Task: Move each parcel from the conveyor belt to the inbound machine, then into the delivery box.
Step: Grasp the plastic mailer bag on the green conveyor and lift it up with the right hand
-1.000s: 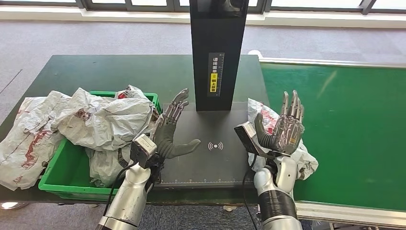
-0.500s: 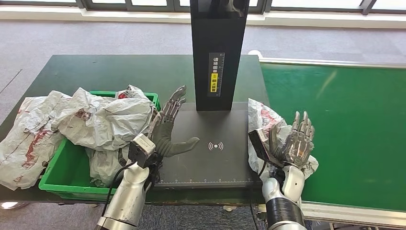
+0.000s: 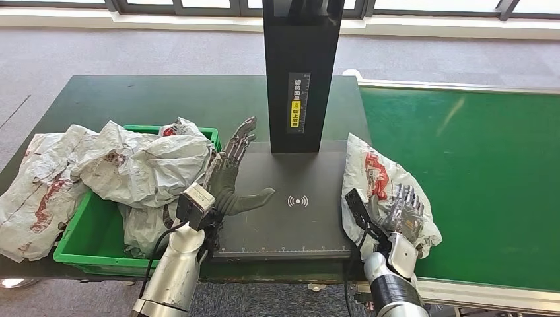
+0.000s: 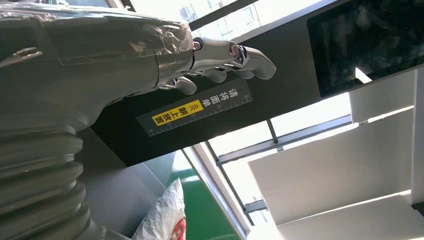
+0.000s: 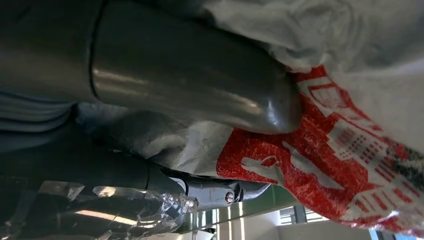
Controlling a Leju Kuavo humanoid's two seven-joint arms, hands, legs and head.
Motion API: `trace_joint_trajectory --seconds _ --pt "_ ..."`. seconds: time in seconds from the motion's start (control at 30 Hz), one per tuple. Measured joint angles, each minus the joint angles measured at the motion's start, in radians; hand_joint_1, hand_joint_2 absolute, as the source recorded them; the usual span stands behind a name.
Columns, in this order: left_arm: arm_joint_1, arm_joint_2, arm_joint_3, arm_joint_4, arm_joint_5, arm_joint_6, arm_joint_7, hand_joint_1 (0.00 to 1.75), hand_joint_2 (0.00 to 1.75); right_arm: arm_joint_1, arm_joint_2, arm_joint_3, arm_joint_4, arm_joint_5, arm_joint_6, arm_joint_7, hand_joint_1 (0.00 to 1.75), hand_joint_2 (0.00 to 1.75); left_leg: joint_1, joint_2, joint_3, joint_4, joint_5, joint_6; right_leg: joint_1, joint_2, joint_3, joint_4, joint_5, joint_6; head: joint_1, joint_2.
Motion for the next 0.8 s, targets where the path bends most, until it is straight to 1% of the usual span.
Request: trace_joint_trajectory --seconds 0.07,0.33,0.47,0.53,0.63,0.7,0.8 --pt "0.000 0.000 0.000 -0.001 0.000 0.000 0.001 0.00 1.75 -0.009 -0.008 0.000 0.030 0.006 0.012 -0.003 1.75 1.75 0.000 0.000 0.000 0.000 0.000 0.000 0.000 0.000 0.000 0.000 0.000 0.000 0.000 0.000" --pt "0.004 0.000 0.000 -0.010 0.000 0.001 0.004 0.00 1.75 -0.040 -0.020 0.000 0.079 -0.017 0.030 -0.072 1.75 1.75 0.000 0.001 0.003 0.000 0.000 0.000 0.000 0.002 0.002 0.000 0.000 0.000 0.000 0.000" --pt "0.004 0.000 0.000 -0.010 0.000 0.003 0.004 0.00 1.75 -0.047 -0.022 0.000 0.082 -0.042 0.009 -0.112 1.75 1.75 0.000 0.001 0.005 0.000 0.000 0.000 0.000 0.002 0.004 0.000 0.001 0.000 0.000 0.000" --pt "0.004 0.000 0.000 -0.010 0.000 0.006 0.004 0.00 1.75 -0.046 -0.022 0.000 0.081 -0.066 -0.037 -0.156 1.75 1.75 0.000 0.001 0.005 0.000 0.000 0.000 0.000 0.002 0.004 0.000 0.001 0.000 0.000 0.000" --pt "0.005 0.000 0.000 -0.010 0.000 0.009 0.003 0.00 1.75 -0.034 -0.018 0.000 0.060 -0.114 -0.130 -0.242 1.75 1.75 0.000 0.001 0.004 0.000 0.000 0.000 0.000 0.001 0.004 0.000 0.001 0.000 0.000 0.000" --pt "0.005 0.000 0.000 -0.010 0.000 0.009 0.003 0.00 1.75 -0.021 -0.011 0.000 0.030 -0.151 -0.168 -0.291 1.75 1.75 0.000 0.001 0.004 0.000 0.000 0.000 0.000 0.001 0.004 0.000 0.001 -0.001 0.000 0.000" --pt "0.005 0.000 0.000 -0.010 0.000 0.009 0.000 0.00 1.75 0.015 0.009 0.000 -0.059 -0.255 -0.227 -0.418 1.75 1.75 0.000 0.000 0.002 0.000 0.000 0.000 0.000 0.000 0.002 0.000 0.001 -0.001 0.000 0.000"
